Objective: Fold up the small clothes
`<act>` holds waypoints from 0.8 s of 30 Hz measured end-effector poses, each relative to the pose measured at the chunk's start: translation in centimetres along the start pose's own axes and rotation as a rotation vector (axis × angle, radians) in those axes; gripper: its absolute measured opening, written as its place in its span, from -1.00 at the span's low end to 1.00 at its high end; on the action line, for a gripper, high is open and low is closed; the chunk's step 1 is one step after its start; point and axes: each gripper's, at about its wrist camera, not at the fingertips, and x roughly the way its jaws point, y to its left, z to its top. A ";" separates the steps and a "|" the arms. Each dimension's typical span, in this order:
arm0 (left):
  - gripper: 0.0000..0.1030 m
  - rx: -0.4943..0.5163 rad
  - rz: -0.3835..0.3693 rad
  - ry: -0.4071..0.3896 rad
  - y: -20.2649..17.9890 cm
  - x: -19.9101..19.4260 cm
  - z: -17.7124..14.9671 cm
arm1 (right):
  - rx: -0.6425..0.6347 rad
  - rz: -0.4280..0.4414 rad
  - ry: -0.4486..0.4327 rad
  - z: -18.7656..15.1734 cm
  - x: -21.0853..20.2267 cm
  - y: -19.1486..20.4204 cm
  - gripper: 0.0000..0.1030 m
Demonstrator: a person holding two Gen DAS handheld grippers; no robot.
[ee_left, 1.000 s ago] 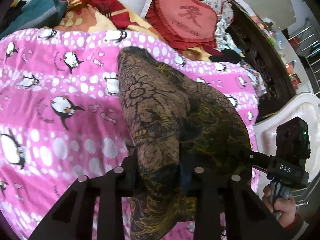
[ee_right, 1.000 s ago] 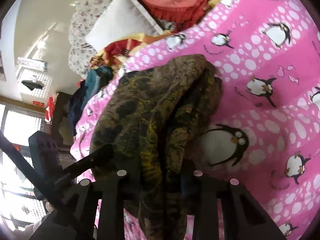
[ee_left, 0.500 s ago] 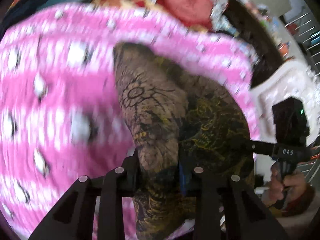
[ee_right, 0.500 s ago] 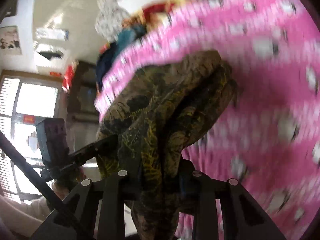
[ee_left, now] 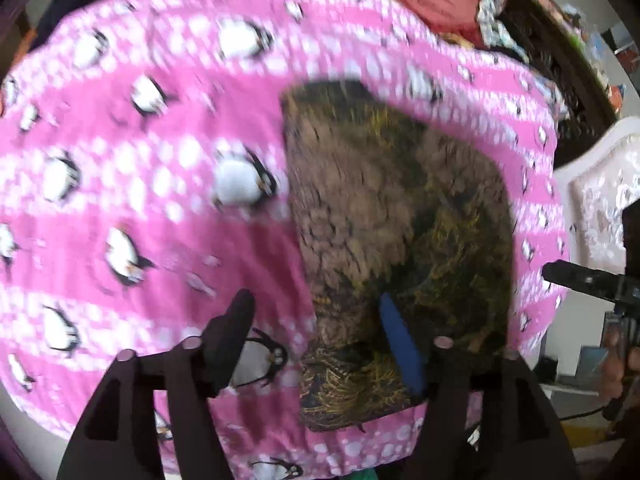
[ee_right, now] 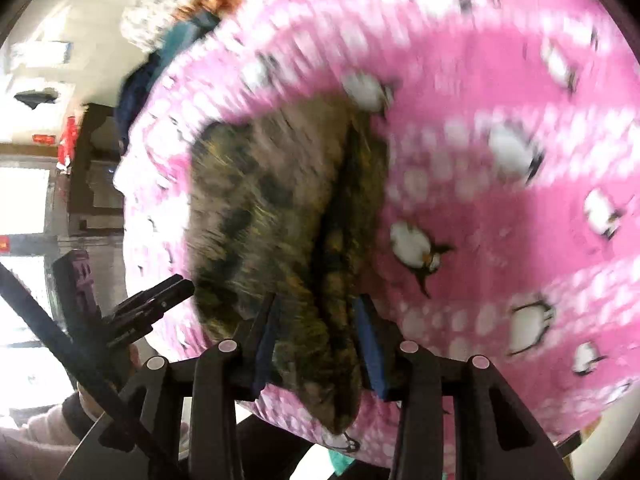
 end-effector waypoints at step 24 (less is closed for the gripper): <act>0.41 0.041 0.168 -0.213 -4.0 -10.4 2.6 | -0.278 -0.294 -0.072 -0.9 -0.1 11.8 0.52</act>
